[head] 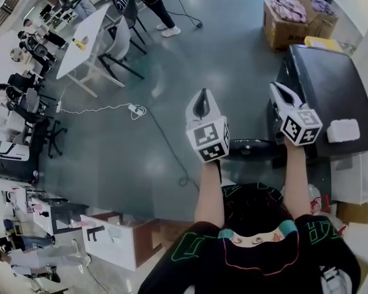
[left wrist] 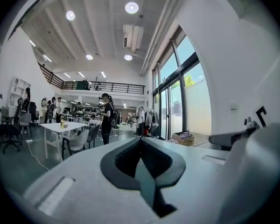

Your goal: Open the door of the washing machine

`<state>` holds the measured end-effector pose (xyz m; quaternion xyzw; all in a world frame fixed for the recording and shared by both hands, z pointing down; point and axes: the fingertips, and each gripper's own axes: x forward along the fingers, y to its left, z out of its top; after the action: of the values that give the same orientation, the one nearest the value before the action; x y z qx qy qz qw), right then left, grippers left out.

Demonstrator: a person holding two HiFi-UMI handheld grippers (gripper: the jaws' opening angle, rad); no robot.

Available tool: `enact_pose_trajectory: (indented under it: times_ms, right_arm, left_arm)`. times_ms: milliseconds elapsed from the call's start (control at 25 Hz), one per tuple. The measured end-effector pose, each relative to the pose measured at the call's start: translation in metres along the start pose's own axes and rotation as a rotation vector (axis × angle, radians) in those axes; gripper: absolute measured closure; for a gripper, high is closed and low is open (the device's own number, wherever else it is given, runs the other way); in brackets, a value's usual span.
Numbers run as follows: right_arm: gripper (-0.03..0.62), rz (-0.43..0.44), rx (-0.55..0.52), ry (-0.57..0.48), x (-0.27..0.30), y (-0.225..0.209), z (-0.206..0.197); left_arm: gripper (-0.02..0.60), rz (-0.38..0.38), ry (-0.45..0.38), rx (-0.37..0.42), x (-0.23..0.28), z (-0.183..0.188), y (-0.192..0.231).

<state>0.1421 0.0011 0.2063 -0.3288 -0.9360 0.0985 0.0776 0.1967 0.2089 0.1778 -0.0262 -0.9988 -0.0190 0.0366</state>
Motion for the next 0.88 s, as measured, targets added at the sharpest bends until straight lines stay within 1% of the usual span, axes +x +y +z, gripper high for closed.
enact_pose_trajectory:
  times_ms: [120,200,320,640,760,880]
  right_arm:
    - [0.591,-0.093,-0.028,-0.025,-0.01,-0.022,0.015]
    - [0.591,-0.12,-0.058,-0.04,-0.015,-0.026,0.022]
    - [0.591,-0.126,-0.112,-0.061,-0.02,-0.023,0.032]
    - [0.591,-0.131,-0.161,-0.087,-0.017,-0.021,0.04]
    - [0.591,-0.126,-0.186,-0.097,-0.016,-0.018,0.046]
    - [0.591,-0.123,-0.213,-0.103,-0.02,-0.015,0.049]
  left_arm:
    - [0.571,0.002,-0.029,0.011,0.001,0.014,-0.002]
    - [0.571,-0.012,-0.048,0.017,0.0,0.02,-0.006]
    - [0.571,-0.035,-0.063,0.027,0.001,0.023,-0.014]
    - [0.571,-0.064,-0.099,0.055,0.003,0.033,-0.015]
    - [0.571,-0.058,-0.098,0.081,0.004,0.034,-0.016]
    - [0.571,-0.052,-0.114,0.082,0.001,0.037,-0.017]
